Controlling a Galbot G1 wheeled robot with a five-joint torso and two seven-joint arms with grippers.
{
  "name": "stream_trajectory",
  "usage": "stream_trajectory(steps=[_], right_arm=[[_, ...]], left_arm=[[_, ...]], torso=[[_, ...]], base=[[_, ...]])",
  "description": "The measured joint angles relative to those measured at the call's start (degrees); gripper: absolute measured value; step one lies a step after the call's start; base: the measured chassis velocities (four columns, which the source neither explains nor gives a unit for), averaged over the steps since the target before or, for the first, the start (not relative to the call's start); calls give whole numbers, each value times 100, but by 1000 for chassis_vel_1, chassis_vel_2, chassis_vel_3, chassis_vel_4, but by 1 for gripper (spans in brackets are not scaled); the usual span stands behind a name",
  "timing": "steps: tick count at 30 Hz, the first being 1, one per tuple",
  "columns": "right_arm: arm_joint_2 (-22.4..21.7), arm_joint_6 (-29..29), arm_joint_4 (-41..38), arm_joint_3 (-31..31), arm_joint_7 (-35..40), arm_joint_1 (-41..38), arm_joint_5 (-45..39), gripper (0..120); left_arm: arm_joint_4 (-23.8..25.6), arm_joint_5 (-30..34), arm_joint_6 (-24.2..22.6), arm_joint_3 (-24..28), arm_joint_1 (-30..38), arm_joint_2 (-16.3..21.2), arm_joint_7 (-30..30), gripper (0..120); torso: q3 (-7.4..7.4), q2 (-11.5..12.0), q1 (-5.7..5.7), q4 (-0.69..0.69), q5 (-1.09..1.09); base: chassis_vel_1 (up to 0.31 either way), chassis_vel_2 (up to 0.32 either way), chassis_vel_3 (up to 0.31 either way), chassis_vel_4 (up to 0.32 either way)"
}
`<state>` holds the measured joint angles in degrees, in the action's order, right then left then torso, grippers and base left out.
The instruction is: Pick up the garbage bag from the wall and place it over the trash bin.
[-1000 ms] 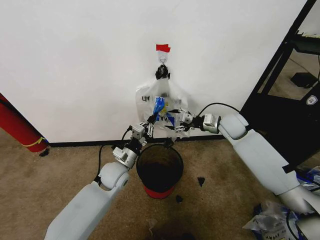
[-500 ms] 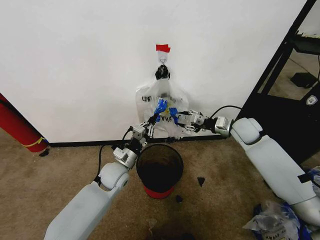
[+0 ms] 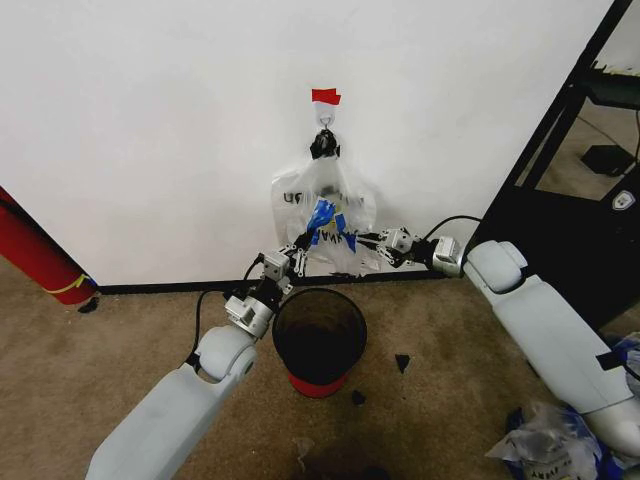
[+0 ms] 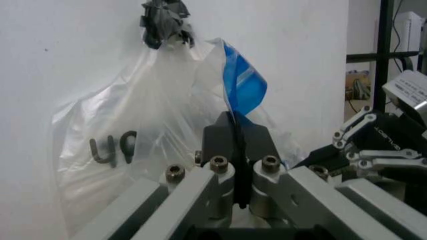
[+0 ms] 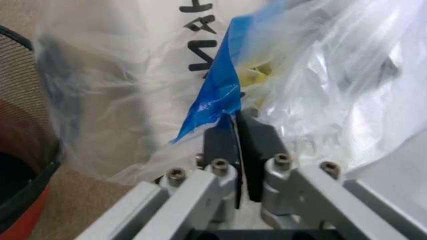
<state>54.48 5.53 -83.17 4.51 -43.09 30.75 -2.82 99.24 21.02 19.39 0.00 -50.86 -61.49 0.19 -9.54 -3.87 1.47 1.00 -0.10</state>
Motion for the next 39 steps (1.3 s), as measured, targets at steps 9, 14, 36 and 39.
stream_trajectory(steps=[9,14,36,39], right_arm=[[-92,177,-410,155,1158,431,-2062,0],[120,559,-809,423,1689,1160,-3691,0],[967,1904,-541,1035,1327,2594,-3755,0],[1010,1891,-243,1017,1587,2449,-3594,0]], left_arm=[[16,2,66,-231,-173,-50,-20,0],[80,2,139,-391,-370,-96,-55,0],[640,-4,197,-839,-1248,-274,-310,0],[488,-4,213,-712,-1080,-344,-306,0]], torso=[[0,0,0,1,-1],[0,0,0,0,0],[0,0,0,-1,0],[0,0,0,-2,-2]], base=[[0,0,0,0],[0,0,0,0],[0,0,0,0],[0,0,0,0]])
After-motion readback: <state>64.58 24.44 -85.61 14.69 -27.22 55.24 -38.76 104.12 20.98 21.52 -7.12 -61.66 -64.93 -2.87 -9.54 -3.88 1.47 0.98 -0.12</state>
